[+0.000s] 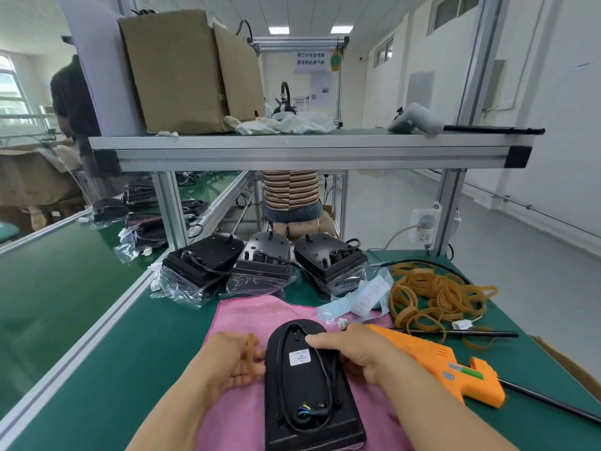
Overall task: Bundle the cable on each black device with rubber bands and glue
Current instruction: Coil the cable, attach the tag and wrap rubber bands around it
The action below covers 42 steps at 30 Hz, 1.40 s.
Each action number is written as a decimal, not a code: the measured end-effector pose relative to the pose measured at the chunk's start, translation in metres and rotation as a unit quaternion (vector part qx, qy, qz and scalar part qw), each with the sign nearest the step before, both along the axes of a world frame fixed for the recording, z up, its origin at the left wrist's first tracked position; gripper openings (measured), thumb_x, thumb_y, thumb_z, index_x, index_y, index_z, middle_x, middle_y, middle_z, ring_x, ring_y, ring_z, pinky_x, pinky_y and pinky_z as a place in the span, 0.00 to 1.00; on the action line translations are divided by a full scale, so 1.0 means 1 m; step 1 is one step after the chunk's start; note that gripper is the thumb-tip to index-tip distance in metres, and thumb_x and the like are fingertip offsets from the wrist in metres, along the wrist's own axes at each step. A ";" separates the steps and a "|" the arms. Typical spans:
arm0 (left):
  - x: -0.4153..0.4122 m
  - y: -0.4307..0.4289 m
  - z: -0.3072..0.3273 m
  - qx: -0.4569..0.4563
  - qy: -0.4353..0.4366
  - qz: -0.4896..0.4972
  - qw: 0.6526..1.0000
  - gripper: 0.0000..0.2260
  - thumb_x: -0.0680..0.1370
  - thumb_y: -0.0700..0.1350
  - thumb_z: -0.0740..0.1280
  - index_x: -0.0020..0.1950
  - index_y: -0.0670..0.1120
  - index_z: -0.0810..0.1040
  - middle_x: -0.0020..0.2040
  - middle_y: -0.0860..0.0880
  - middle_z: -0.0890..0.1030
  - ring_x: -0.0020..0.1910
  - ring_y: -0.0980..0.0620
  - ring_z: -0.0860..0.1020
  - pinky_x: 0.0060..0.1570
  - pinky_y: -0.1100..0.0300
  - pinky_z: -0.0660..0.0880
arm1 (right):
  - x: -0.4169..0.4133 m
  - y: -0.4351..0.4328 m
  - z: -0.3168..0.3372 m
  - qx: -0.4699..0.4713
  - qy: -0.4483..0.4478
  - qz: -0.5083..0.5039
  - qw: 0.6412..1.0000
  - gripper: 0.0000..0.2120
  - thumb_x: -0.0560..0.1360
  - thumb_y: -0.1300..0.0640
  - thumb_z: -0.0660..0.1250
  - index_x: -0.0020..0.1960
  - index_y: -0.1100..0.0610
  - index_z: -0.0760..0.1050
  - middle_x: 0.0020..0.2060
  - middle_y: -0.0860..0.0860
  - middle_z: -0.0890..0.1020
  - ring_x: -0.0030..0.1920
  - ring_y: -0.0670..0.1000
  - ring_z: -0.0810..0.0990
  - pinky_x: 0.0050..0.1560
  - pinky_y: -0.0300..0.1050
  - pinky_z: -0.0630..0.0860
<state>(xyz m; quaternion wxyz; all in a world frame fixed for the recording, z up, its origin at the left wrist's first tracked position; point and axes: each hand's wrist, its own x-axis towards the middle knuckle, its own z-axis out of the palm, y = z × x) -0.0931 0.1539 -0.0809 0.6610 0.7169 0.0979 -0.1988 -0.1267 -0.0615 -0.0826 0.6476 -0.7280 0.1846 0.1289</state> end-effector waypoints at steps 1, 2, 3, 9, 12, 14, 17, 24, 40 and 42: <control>0.000 0.001 -0.001 -0.016 0.001 -0.005 1.000 0.10 0.82 0.35 0.58 0.54 0.38 0.79 0.42 0.41 0.84 0.26 0.50 0.78 0.32 0.59 0.78 | 0.000 0.000 0.001 0.025 0.006 0.001 1.000 0.18 0.66 0.57 0.80 0.53 0.61 0.82 0.45 0.55 0.87 0.45 0.53 0.85 0.48 0.44 0.80; -0.001 0.002 -0.003 -0.033 0.001 -0.007 0.999 0.09 0.82 0.34 0.59 0.54 0.38 0.79 0.41 0.42 0.84 0.25 0.52 0.77 0.29 0.60 0.77 | -0.001 -0.001 0.003 0.047 0.007 0.003 0.999 0.13 0.66 0.59 0.79 0.49 0.61 0.83 0.44 0.56 0.87 0.44 0.54 0.85 0.48 0.45 0.81; -0.001 0.003 -0.004 -0.045 -0.004 -0.004 0.999 0.09 0.81 0.34 0.61 0.54 0.38 0.80 0.40 0.43 0.84 0.24 0.53 0.77 0.26 0.62 0.76 | -0.003 0.000 0.005 0.076 0.002 0.006 0.997 0.06 0.66 0.62 0.78 0.43 0.60 0.85 0.44 0.57 0.86 0.43 0.55 0.84 0.50 0.47 0.81; 0.009 0.021 0.000 0.035 -0.140 0.011 0.990 0.08 0.78 0.41 0.70 0.44 0.40 0.87 0.28 0.44 0.78 0.22 0.55 0.65 0.25 0.65 0.64 | -0.014 0.002 0.026 0.186 -0.131 0.102 0.969 0.14 0.62 0.65 0.74 0.48 0.62 0.83 0.47 0.62 0.83 0.47 0.58 0.82 0.54 0.53 0.80; 0.010 0.026 0.015 0.021 -0.167 -0.061 0.984 0.16 0.78 0.54 0.67 0.50 0.42 0.86 0.41 0.40 0.85 0.33 0.50 0.77 0.40 0.57 0.77 | -0.015 -0.001 0.039 0.192 -0.197 0.112 0.955 0.15 0.61 0.67 0.74 0.47 0.58 0.82 0.45 0.60 0.84 0.43 0.56 0.83 0.46 0.48 0.81; 0.007 0.029 0.027 -0.027 -0.179 -0.152 0.972 0.27 0.73 0.64 0.69 0.56 0.42 0.84 0.53 0.39 0.85 0.50 0.45 0.83 0.56 0.49 0.78 | -0.015 -0.002 0.047 0.190 -0.220 0.120 0.949 0.19 0.61 0.68 0.73 0.51 0.59 0.80 0.46 0.61 0.82 0.44 0.58 0.82 0.48 0.50 0.81; 0.005 0.030 0.039 -0.108 -0.187 -0.229 0.949 0.42 0.62 0.67 0.76 0.65 0.40 0.78 0.58 0.44 0.83 0.57 0.47 0.82 0.62 0.48 0.74 | -0.015 -0.002 0.053 0.186 -0.238 0.143 0.942 0.24 0.63 0.69 0.71 0.59 0.61 0.76 0.49 0.60 0.82 0.48 0.58 0.81 0.52 0.51 0.79; 0.001 0.036 0.056 -0.125 -0.260 -0.210 0.934 0.47 0.56 0.68 0.79 0.69 0.44 0.74 0.66 0.47 0.79 0.67 0.48 0.76 0.67 0.53 0.73 | -0.016 0.002 0.050 0.196 -0.246 0.149 0.937 0.32 0.63 0.73 0.69 0.66 0.62 0.73 0.56 0.59 0.82 0.54 0.56 0.81 0.56 0.49 0.79; -0.010 0.029 0.069 0.052 -0.324 -0.165 0.930 0.23 0.63 0.64 0.77 0.52 0.53 0.86 0.49 0.57 0.86 0.51 0.59 0.83 0.45 0.70 0.77 | -0.020 0.001 0.047 0.198 -0.246 0.166 0.934 0.31 0.64 0.74 0.69 0.64 0.54 0.77 0.58 0.55 0.82 0.57 0.53 0.81 0.54 0.43 0.78; -0.014 0.025 0.074 0.099 -0.322 -0.190 0.922 0.20 0.64 0.57 0.80 0.54 0.59 0.83 0.53 0.63 0.84 0.54 0.64 0.81 0.50 0.70 0.77 | -0.020 0.001 0.046 0.196 -0.248 0.170 0.933 0.31 0.64 0.74 0.68 0.64 0.55 0.77 0.58 0.55 0.82 0.57 0.53 0.81 0.55 0.44 0.78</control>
